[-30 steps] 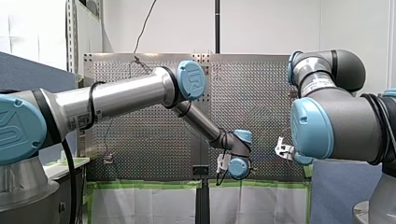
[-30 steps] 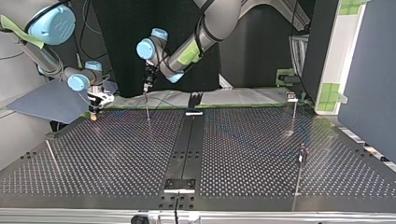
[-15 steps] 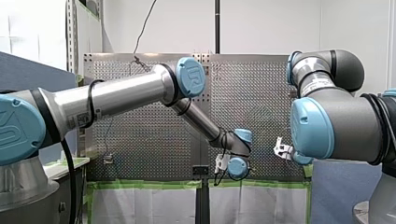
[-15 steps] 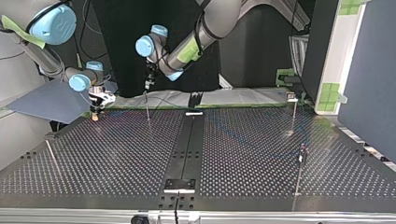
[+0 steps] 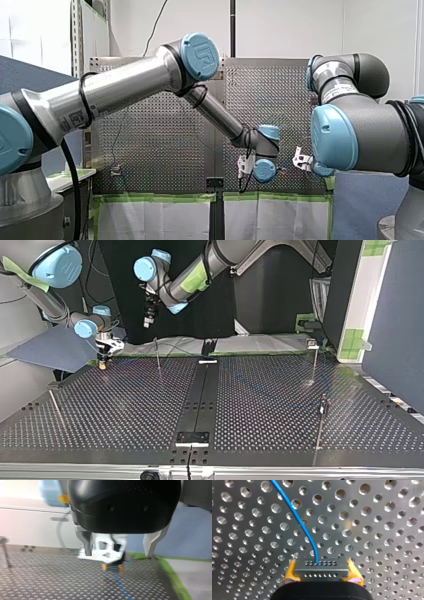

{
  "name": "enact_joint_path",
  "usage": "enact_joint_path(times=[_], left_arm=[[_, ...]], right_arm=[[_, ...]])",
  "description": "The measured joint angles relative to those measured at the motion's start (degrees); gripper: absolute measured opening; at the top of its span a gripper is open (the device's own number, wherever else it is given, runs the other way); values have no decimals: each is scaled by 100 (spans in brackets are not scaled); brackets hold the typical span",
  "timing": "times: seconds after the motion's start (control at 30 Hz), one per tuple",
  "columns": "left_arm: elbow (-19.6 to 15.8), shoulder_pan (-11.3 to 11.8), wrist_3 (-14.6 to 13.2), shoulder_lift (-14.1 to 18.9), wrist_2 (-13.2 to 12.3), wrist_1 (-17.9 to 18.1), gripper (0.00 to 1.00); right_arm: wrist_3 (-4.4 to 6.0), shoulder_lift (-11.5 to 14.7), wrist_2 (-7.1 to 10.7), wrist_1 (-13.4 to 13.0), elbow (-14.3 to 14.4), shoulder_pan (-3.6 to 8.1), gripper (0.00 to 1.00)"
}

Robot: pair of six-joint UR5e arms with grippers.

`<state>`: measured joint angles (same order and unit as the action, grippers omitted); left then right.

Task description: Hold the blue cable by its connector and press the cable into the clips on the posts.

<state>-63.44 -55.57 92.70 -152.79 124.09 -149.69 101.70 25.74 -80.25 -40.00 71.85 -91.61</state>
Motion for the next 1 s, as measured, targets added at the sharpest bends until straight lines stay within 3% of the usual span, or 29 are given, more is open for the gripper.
enact_joint_path(times=[0.37,0.8,1.0], left_arm=[[-662,164,435,664,-78,606,100],[-1432,304,1144,1432,-540,769,100],[-1776,363,1234,1777,-571,775,100]], right_arm=[[-13,0,0,148,1,-17,0],[-32,0,0,214,3,-88,0],[-42,1,-1,219,3,-89,0]])
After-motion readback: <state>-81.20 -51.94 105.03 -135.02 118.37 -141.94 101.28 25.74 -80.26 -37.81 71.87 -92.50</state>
